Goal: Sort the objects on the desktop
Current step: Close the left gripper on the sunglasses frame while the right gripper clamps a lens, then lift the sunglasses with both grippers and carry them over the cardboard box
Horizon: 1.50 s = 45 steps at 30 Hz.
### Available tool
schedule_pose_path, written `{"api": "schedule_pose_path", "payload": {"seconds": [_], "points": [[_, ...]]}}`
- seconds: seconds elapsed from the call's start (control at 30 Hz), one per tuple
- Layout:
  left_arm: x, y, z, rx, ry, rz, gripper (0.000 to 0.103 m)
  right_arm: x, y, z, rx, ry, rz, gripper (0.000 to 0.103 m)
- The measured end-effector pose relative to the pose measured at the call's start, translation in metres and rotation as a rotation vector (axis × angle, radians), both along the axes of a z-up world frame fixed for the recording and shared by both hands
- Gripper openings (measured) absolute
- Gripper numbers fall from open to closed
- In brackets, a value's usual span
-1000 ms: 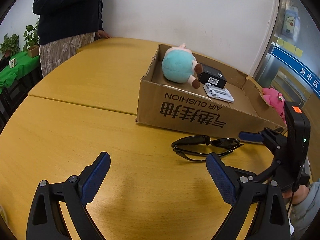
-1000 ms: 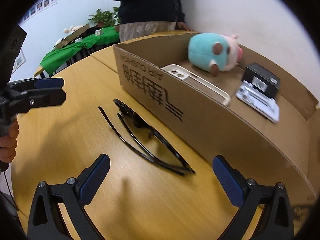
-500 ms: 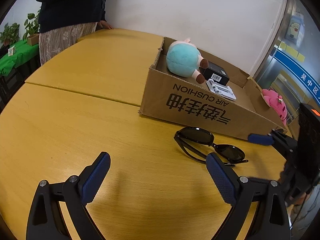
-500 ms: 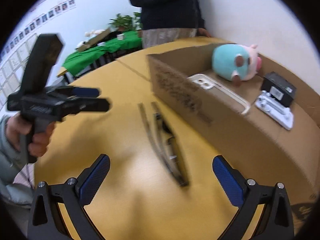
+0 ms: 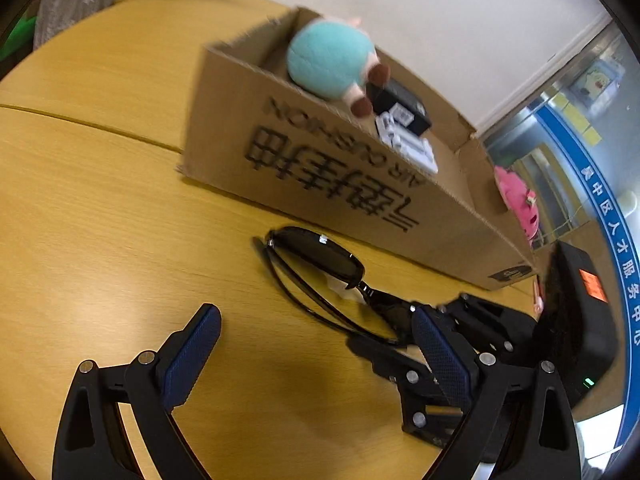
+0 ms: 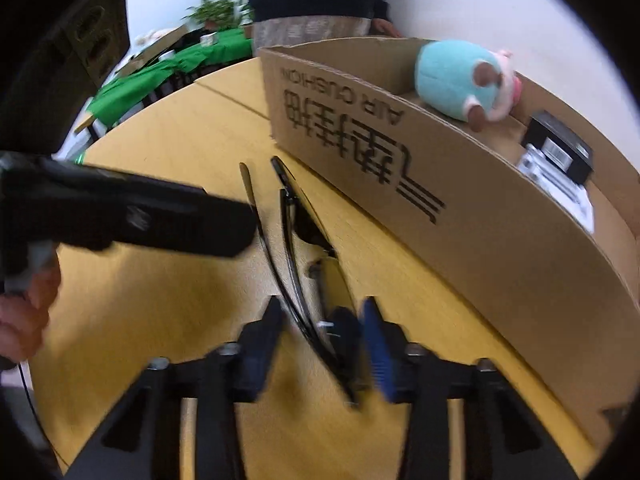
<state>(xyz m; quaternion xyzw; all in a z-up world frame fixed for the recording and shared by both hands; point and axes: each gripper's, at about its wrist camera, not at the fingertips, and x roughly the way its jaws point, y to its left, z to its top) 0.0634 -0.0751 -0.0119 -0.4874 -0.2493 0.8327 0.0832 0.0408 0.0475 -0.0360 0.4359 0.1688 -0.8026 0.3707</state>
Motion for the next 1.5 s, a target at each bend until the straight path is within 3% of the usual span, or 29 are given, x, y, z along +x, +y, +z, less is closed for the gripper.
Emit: {"api": "schedule_pose_path", "payload": {"seconds": [0.07, 0.3, 0.37, 0.43, 0.5, 0.8, 1.17, 1.5], "points": [[-0.008, 0.008, -0.006, -0.007, -0.039, -0.011, 0.097, 0.005, 0.006, 0.0, -0.015, -0.006, -0.036, 0.032], [-0.024, 0.034, -0.003, -0.053, -0.054, -0.048, 0.094, 0.039, 0.008, -0.002, 0.008, 0.047, -0.107, 0.03], [-0.025, 0.043, -0.002, -0.077, -0.059, -0.058, 0.082, 0.049, 0.004, -0.002, 0.026, 0.068, -0.113, 0.029], [-0.028, 0.048, -0.002, -0.088, -0.075, -0.064, 0.057, 0.056, 0.0, -0.002, 0.039, 0.08, -0.119, 0.027], [-0.029, 0.048, -0.004, -0.101, -0.093, -0.061, 0.039, 0.061, -0.008, -0.002, 0.059, 0.096, -0.119, 0.027], [-0.02, 0.065, 0.009, -0.171, -0.072, -0.076, 0.036, 0.066, 0.003, 0.005, 0.005, 0.072, -0.168, 0.027], [-0.007, 0.097, 0.063, -0.228, 0.036, -0.128, 0.036, 0.08, 0.034, 0.043, -0.08, 0.148, -0.244, 0.027], [-0.022, 0.145, 0.122, -0.267, 0.147, -0.212, 0.036, 0.073, 0.072, 0.088, -0.143, 0.233, -0.347, 0.027]]}}
